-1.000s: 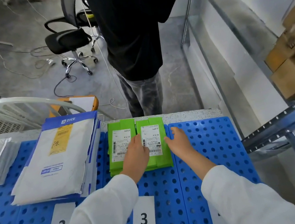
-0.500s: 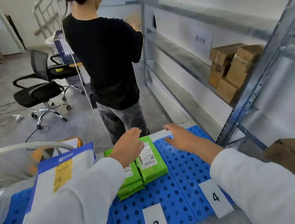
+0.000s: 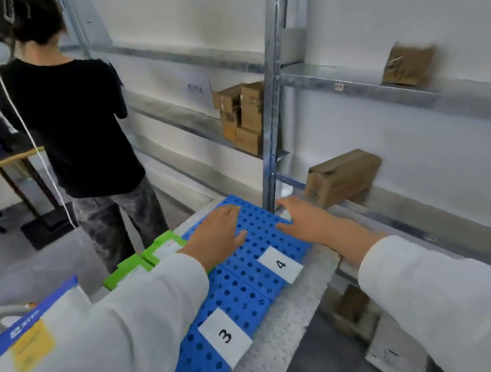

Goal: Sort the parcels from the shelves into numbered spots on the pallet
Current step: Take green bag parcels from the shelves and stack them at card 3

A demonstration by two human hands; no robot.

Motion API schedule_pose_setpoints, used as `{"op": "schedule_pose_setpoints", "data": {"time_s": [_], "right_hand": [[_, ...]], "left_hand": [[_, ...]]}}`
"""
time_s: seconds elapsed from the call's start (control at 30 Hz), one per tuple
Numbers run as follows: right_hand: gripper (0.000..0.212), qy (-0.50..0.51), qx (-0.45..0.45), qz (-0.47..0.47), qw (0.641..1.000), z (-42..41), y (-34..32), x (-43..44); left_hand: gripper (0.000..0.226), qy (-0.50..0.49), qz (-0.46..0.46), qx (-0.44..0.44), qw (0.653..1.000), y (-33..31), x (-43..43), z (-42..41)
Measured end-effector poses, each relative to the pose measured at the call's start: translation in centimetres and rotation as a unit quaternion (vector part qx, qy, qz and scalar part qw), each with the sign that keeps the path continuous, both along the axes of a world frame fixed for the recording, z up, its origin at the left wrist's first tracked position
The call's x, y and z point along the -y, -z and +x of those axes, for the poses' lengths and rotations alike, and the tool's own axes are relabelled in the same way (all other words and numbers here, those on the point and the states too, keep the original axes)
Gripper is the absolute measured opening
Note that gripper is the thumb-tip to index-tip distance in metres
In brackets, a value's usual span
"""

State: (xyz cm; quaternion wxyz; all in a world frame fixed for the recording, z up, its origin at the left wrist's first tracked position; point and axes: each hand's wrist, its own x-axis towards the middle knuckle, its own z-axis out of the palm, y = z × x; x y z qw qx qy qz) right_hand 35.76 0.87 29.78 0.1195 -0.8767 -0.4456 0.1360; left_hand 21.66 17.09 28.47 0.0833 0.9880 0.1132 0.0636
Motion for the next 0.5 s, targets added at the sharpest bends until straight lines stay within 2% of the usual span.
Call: {"op": "schedule_pose_setpoints", "data": {"time_s": [0.2, 0.5], "right_hand": [[0.064, 0.108, 0.038, 0.024, 0.993, -1.9, -0.9, 8.5], [0.054, 0.236, 0.028, 0.06, 0.969, -8.8, -1.9, 22.9]], "left_hand": [[0.055, 0.094, 0.015, 0.04, 0.995, -1.8, 6.1, 1.2], [0.05, 0.218, 0.047, 0.061, 0.973, -3.3, 17.5, 0.0]]}}
